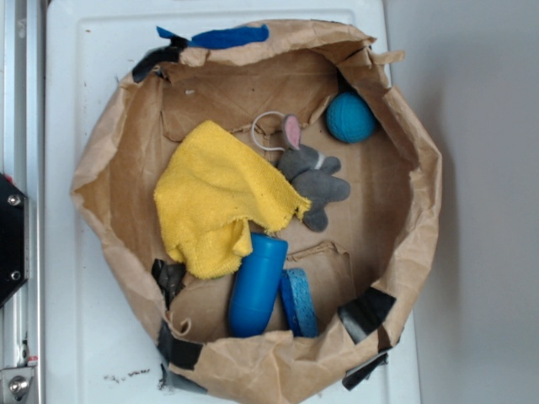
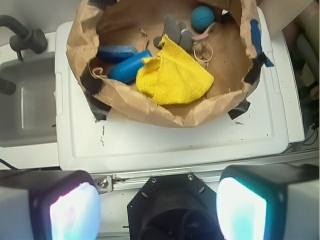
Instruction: Grab the yellow cloth.
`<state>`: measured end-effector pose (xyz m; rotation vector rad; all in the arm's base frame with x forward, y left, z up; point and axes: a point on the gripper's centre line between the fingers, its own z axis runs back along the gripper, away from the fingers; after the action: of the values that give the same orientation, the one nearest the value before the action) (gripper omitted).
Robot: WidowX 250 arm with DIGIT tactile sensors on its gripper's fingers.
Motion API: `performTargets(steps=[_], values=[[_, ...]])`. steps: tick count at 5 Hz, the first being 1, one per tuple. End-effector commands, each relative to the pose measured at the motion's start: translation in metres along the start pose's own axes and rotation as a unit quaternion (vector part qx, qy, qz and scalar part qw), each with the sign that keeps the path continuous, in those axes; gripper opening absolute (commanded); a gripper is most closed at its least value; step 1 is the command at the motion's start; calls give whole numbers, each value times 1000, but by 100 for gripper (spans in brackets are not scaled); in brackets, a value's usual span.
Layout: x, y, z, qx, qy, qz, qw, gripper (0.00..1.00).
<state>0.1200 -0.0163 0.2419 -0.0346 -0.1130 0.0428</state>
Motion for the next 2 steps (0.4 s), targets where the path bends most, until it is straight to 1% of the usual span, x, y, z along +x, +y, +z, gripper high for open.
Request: performTargets(steps=[1,2], values=[[84,12,-21,45,-1,22,999,100],[115,22,-36,65,-18,-72,995,100]])
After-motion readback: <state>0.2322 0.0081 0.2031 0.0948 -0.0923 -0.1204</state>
